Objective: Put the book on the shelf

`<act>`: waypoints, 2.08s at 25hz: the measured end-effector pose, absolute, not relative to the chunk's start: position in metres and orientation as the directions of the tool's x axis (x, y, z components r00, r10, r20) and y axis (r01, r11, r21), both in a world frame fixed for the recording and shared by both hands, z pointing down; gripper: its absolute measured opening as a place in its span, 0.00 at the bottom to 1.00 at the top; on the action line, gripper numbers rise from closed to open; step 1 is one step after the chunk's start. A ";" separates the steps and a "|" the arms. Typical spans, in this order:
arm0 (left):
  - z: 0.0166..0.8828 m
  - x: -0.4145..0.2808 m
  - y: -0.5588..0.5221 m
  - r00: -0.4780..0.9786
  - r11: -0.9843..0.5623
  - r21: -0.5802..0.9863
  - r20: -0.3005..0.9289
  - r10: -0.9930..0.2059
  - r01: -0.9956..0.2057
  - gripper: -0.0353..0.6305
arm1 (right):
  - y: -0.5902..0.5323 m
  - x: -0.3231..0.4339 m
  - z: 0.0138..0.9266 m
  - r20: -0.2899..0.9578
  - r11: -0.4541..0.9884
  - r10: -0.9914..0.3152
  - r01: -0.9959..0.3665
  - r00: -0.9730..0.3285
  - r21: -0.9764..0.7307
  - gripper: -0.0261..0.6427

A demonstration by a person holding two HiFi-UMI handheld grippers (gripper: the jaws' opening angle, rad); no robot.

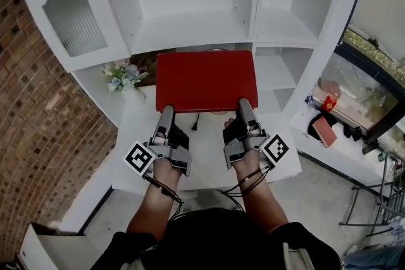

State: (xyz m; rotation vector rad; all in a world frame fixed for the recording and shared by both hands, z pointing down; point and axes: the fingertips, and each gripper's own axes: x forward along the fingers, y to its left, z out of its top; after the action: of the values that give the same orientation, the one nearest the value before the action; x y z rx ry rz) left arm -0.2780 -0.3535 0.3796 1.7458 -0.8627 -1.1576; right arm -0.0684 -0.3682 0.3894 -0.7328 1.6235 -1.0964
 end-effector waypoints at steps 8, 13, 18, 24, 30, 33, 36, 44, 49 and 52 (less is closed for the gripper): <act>0.371 -0.278 -0.352 0.367 -0.419 0.906 -0.370 -0.853 -0.060 0.38 | -0.355 -0.068 0.379 -0.404 0.418 -0.869 0.012 -0.286 -0.908 0.41; 0.353 -0.284 -0.349 0.353 -0.447 0.892 -0.399 -0.846 -0.063 0.38 | -0.353 -0.074 0.363 -0.436 0.450 -0.852 0.019 -0.291 -0.893 0.41; 0.339 -0.293 -0.348 0.327 -0.473 0.879 -0.428 -0.842 -0.067 0.38 | -0.357 -0.082 0.345 -0.448 0.469 -0.836 0.011 -0.317 -0.883 0.41; 0.319 -0.303 -0.359 0.303 -0.494 0.865 -0.449 -0.841 -0.088 0.39 | -0.371 -0.090 0.326 -0.460 0.481 -0.826 0.018 -0.326 -0.876 0.41; 0.318 -0.313 -0.393 0.271 -0.451 0.890 -0.419 -0.867 -0.064 0.39 | -0.407 -0.100 0.318 -0.393 0.420 -0.852 -0.004 -0.347 -0.907 0.41; 0.320 -0.314 -0.407 0.264 -0.422 0.905 -0.395 -0.880 -0.053 0.39 | -0.421 -0.099 0.317 -0.367 0.396 -0.865 -0.018 -0.343 -0.918 0.42; 0.319 -0.315 -0.418 0.259 -0.404 0.913 -0.378 -0.889 -0.054 0.39 | -0.435 -0.099 0.314 -0.336 0.367 -0.876 -0.025 -0.344 -0.930 0.42; 0.319 -0.315 -0.437 0.262 -0.383 0.916 -0.344 -0.902 -0.117 0.39 | -0.461 -0.098 0.325 -0.256 0.276 -0.904 -0.010 -0.341 -0.961 0.42; 0.317 -0.314 -0.455 0.270 -0.388 0.913 -0.345 -0.899 -0.129 0.39 | -0.479 -0.096 0.322 -0.237 0.268 -0.912 -0.048 -0.333 -0.962 0.43; 0.315 -0.314 -0.465 0.271 -0.389 0.911 -0.344 -0.899 -0.134 0.39 | -0.489 -0.097 0.319 -0.242 0.276 -0.909 -0.054 -0.338 -0.960 0.43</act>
State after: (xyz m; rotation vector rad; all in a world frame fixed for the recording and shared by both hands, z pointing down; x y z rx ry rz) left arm -0.3141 -0.4650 0.3151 1.7336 -0.9495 -1.1923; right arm -0.0965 -0.4893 0.3193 -0.9003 1.6414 -1.1880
